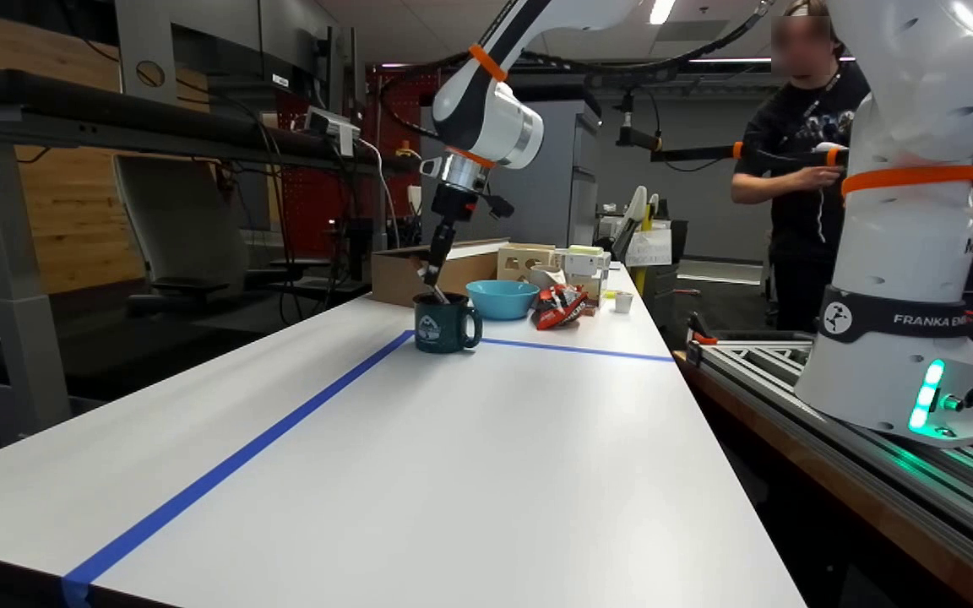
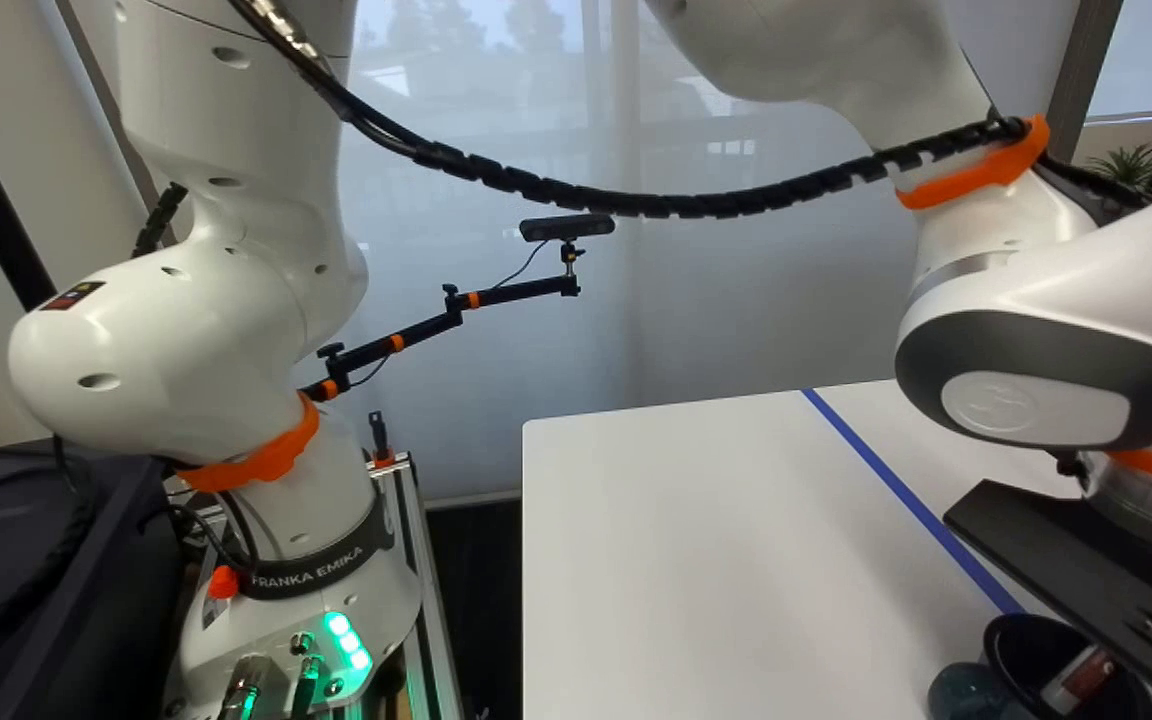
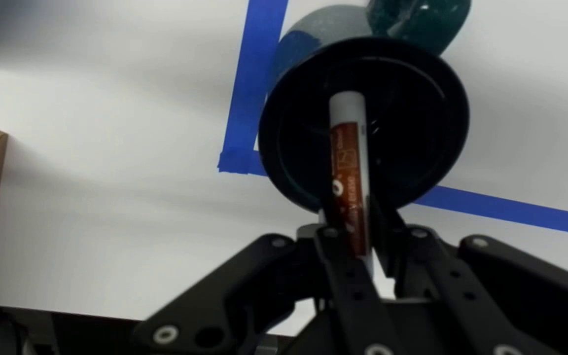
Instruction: Remove the marker from the mug cup and place it on the table
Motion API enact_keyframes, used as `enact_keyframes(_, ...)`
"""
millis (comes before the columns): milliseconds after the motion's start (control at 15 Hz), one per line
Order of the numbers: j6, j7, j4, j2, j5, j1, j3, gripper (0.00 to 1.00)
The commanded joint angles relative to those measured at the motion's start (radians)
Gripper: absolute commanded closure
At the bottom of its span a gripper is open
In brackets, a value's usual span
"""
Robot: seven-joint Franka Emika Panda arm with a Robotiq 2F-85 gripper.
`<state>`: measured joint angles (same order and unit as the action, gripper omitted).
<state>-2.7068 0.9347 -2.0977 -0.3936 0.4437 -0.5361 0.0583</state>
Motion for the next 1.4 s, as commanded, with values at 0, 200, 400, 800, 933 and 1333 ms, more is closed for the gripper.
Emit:
enact_keyframes(0, -0.007, -0.053, -0.076, 0.125, -0.038, 0.037, 0.022, 0.95)
enact_keyframes(200, 0.025, -0.094, -0.058, 0.171, -0.073, 0.079, 0.034, 0.95)
enact_keyframes(400, 0.051, -0.181, -0.013, 0.173, -0.123, 0.151, 0.027, 0.95)
enact_keyframes(800, 0.126, -0.507, 0.178, 0.026, -0.241, 0.341, -0.029, 0.95)
enact_keyframes(933, 0.157, -0.595, 0.263, -0.056, -0.277, 0.386, -0.046, 0.95)
enact_keyframes(1333, 0.276, -0.744, 0.468, -0.257, -0.342, 0.443, -0.047, 0.95)
